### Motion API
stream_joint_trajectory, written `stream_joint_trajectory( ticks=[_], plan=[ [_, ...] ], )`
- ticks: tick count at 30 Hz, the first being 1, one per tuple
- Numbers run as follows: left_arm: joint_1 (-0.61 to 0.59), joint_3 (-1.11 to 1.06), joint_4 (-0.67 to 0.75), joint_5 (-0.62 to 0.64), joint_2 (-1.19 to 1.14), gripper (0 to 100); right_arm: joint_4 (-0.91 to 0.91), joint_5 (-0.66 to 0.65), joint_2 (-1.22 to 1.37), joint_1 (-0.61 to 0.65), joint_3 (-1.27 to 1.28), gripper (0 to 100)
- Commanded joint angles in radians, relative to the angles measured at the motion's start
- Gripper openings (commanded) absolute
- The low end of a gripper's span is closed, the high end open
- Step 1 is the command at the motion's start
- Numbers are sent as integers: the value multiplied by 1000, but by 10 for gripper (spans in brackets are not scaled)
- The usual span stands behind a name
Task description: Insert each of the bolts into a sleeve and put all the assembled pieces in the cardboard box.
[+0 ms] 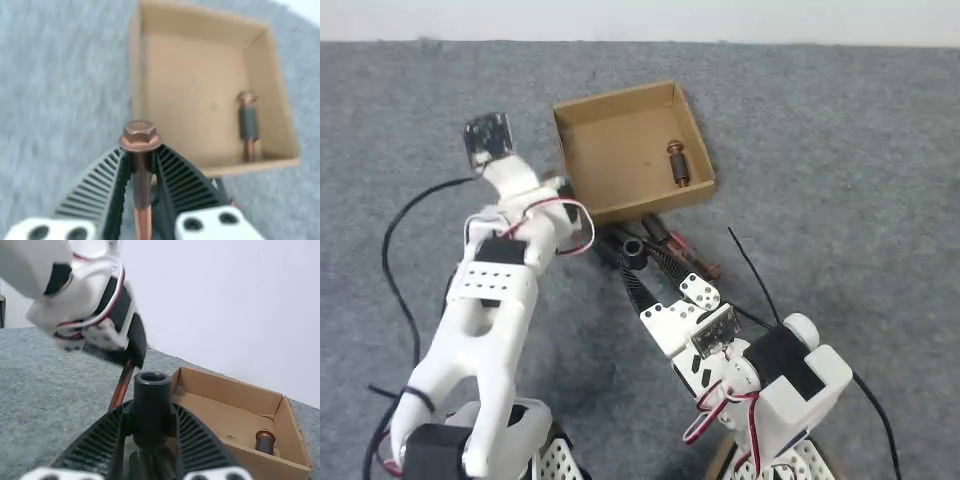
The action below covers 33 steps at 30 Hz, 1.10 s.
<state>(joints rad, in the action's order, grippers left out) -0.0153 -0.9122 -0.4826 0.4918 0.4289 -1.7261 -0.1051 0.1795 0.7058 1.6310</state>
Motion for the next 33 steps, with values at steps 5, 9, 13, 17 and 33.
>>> stream_joint_trajectory(
  ticks=[5,9,13,17,33],
  plan=[
    [84,114,86,-150,68,12,-24,8,-10,8,23,6],
    [130,113,86,-149,101,12,-24,8,-10,8,23,6],
    [175,42,84,-147,249,12,-24,6,-10,8,23,6],
    [206,-53,84,-149,437,12,-18,6,-10,8,23,6],
    [334,-360,86,-147,924,12,1,9,-10,8,21,6]
  ],
)
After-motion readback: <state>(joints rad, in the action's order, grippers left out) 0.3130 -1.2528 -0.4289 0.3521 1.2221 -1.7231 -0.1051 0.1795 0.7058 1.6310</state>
